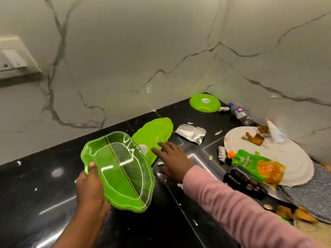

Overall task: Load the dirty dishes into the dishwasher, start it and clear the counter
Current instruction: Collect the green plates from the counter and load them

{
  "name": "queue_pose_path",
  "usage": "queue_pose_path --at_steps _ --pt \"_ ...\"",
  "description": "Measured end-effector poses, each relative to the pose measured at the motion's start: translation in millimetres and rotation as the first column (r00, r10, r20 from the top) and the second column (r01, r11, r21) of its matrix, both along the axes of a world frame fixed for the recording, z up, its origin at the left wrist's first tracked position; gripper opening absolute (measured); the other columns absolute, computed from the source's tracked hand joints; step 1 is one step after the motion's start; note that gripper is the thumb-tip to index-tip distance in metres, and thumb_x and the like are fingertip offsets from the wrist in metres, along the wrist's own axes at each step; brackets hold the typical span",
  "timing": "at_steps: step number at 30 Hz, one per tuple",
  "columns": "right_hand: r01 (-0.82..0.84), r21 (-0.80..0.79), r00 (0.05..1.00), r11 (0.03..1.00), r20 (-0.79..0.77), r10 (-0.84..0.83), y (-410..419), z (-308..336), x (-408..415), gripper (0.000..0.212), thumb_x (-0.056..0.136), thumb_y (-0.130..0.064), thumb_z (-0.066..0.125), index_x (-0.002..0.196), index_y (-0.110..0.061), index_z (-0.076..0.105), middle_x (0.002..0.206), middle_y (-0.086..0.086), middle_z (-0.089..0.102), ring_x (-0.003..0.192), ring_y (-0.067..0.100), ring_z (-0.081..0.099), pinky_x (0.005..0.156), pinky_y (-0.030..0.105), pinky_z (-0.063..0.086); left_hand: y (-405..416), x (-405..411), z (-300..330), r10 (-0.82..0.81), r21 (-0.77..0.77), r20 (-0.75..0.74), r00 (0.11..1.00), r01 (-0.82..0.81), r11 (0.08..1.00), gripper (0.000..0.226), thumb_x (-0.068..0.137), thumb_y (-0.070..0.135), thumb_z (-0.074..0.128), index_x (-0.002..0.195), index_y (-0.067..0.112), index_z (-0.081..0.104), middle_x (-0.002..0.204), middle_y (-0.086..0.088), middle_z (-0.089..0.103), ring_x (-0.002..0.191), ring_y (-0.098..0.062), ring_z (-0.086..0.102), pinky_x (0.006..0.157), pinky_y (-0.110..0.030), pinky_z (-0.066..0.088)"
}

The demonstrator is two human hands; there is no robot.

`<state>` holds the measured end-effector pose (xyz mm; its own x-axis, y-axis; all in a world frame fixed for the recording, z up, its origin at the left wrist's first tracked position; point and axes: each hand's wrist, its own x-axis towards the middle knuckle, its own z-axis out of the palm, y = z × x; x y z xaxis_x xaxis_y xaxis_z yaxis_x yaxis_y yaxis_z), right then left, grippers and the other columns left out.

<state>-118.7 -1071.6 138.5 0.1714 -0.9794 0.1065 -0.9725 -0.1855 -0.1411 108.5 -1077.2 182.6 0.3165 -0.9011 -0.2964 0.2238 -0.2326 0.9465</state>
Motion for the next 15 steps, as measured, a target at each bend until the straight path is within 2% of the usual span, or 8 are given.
queue_pose_path --at_steps 2,4,6,8,10,12,13,15 --pt "-0.099 0.04 0.982 0.994 -0.158 0.104 -31 -8 12 0.078 0.085 -0.008 0.057 0.151 -0.029 0.021 0.159 0.014 0.01 0.145 0.038 0.006 0.112 0.052 0.018 -14 19 -2 0.036 -0.005 0.019 0.999 -0.036 0.999 0.025 0.101 0.028 0.048 0.082 0.017 0.059 0.082 -0.003 0.063 0.075 -0.025 0.061 0.089 -0.05 0.049" --pt "-0.144 0.141 0.934 0.979 -0.307 0.182 -63 -14 19 0.079 0.091 -0.003 0.046 0.151 -0.035 0.008 0.16 0.011 -0.006 0.146 0.037 -0.009 0.114 0.055 0.01 -28 38 -6 0.061 -0.012 0.022 0.998 -0.061 0.998 0.025 0.102 0.027 0.047 0.082 0.018 0.059 0.081 -0.001 0.062 0.072 -0.02 0.06 0.082 -0.042 0.051" --pt "-0.119 0.271 0.873 0.955 -0.43 0.231 -84 -13 20 0.081 0.094 -0.007 0.048 0.151 -0.038 -0.002 0.16 0.007 -0.015 0.145 0.036 -0.013 0.113 0.062 0.009 -35 48 -9 0.064 -0.013 0.006 0.998 -0.064 0.998 0.024 0.102 0.025 0.046 0.083 0.018 0.059 0.083 -0.001 0.063 0.073 -0.02 0.06 0.073 -0.036 0.05" --pt "-0.092 0.392 0.839 0.915 -0.465 0.284 -97 -11 21 0.09 0.092 -0.012 0.056 0.15 -0.036 -0.007 0.159 0.006 -0.016 0.146 0.036 -0.009 0.109 0.066 0.013 -41 58 -15 0.07 -0.006 -0.003 0.998 -0.07 0.998 0.024 0.102 0.025 0.045 0.085 0.017 0.06 0.086 -0.003 0.065 0.076 -0.022 0.062 0.074 -0.038 0.05" --pt "-0.104 0.44 0.798 0.892 -0.499 0.339 -101 -7 24 0.089 0.092 -0.016 0.058 0.151 -0.03 -0.007 0.159 0.013 -0.01 0.145 0.041 -0.001 0.107 0.065 0.021 -45 66 -21 0.073 -0.005 -0.011 0.997 -0.073 0.997 0.023 0.102 0.026 0.046 0.088 0.016 0.061 0.089 -0.005 0.066 0.081 -0.026 0.063 0.081 -0.044 0.051" --pt "-0.183 0.379 0.753 0.907 -0.539 0.377 -97 -7 25 0.075 0.094 -0.017 0.051 0.153 -0.018 0.005 0.156 0.027 0.006 0.139 0.051 0.017 0.101 0.063 0.034 -46 68 -26 0.076 0.014 -0.018 0.997 -0.076 0.997 0.023 0.102 0.026 0.046 0.089 0.016 0.061 0.09 -0.005 0.066 0.082 -0.027 0.064 0.085 -0.046 0.05" --pt "-0.254 0.312 0.726 0.916 -0.564 0.393 -96 -9 26 0.062 0.094 -0.016 0.045 0.151 -0.012 0.019 0.149 0.034 0.024 0.129 0.056 0.034 0.09 0.063 0.044 -47 67 -28 0.084 0.017 -0.024 0.996 -0.084 0.996 0.023 0.102 0.026 0.045 0.088 0.017 0.061 0.088 -0.004 0.066 0.08 -0.025 0.063 0.084 -0.045 0.051" --pt "-0.274 0.206 0.68 0.94 -0.65 0.34 -90 -25 18 0.044 0.094 -0.016 0.029 0.136 -0.007 0.04 0.123 0.033 0.057 0.102 0.054 0.059 0.065 0.056 0.055 -49 62 -29 0.089 0.024 -0.041 0.995 -0.088 0.996 0.024 0.103 0.025 0.045 0.086 0.017 0.06 0.086 -0.003 0.064 0.075 -0.021 0.062 0.08 -0.04 0.05"
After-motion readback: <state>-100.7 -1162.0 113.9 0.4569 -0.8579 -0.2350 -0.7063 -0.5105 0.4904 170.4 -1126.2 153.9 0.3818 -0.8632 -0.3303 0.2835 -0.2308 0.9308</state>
